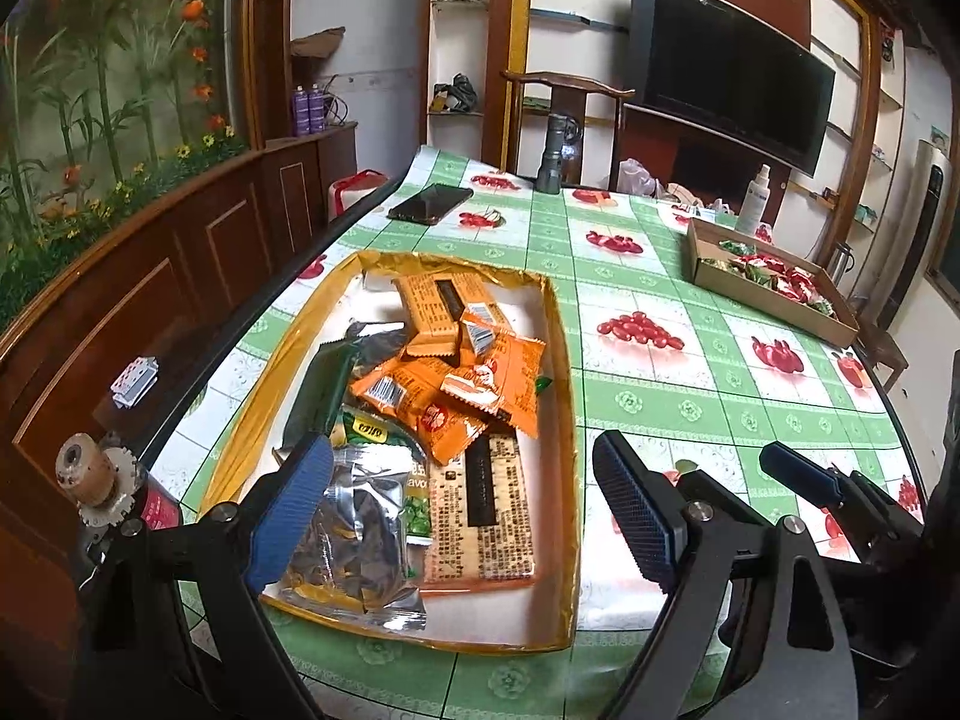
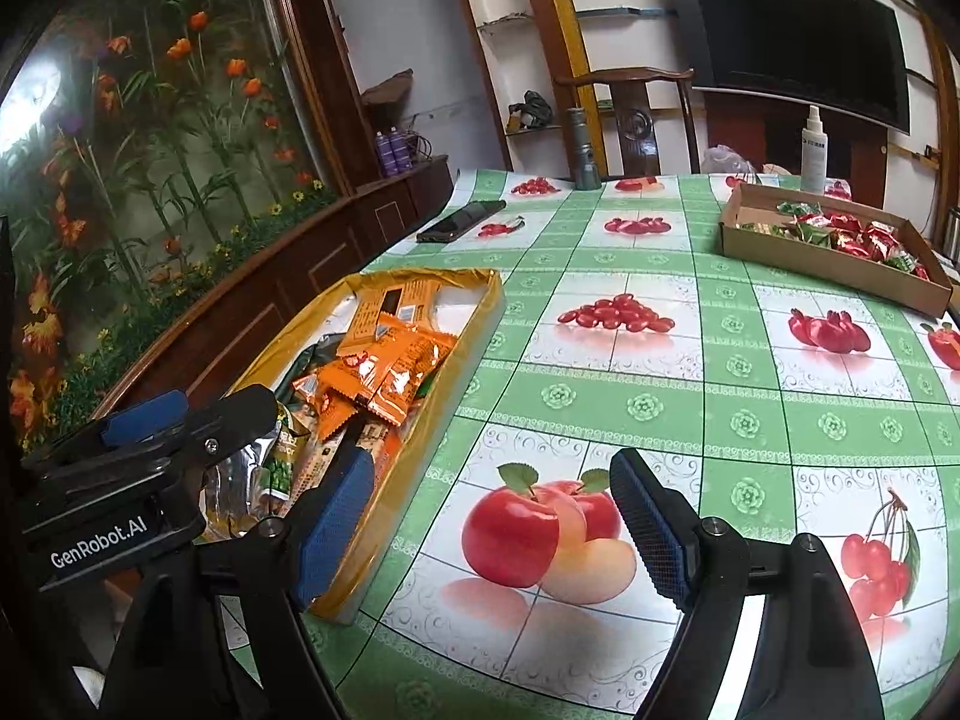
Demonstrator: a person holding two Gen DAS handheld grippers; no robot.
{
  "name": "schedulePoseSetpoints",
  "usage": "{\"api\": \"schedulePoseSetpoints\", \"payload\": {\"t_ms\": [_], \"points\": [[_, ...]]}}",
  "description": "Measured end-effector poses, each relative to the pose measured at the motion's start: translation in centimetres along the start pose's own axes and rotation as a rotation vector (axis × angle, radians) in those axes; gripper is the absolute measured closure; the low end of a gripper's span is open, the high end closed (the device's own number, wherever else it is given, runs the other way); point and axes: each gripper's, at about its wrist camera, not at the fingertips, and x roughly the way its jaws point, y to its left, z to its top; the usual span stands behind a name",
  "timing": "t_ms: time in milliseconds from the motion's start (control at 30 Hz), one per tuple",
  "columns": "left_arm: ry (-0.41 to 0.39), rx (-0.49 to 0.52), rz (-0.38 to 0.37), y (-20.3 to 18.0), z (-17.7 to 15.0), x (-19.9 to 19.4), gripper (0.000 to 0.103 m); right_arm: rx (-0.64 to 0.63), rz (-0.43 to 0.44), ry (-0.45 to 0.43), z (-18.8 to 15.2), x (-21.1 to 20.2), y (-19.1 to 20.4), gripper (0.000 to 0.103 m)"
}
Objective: Organize snacks
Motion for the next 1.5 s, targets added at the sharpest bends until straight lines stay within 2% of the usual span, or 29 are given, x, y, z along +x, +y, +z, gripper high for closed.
{"api": "schedulePoseSetpoints", "payload": {"t_ms": [433, 1500], "points": [[0.024, -0.01, -0.017, 0.7, -0.5, 0.2, 0.014, -0.03, -0.006, 0.023, -0.3, 0.4, 1.2, 0.02], [0.014, -0.017, -0.04, 0.6, -0.6, -1.0, 0.014, -0.081, -0.012, 0.011, -0.8, -1.0, 3.0, 0.019]]}}
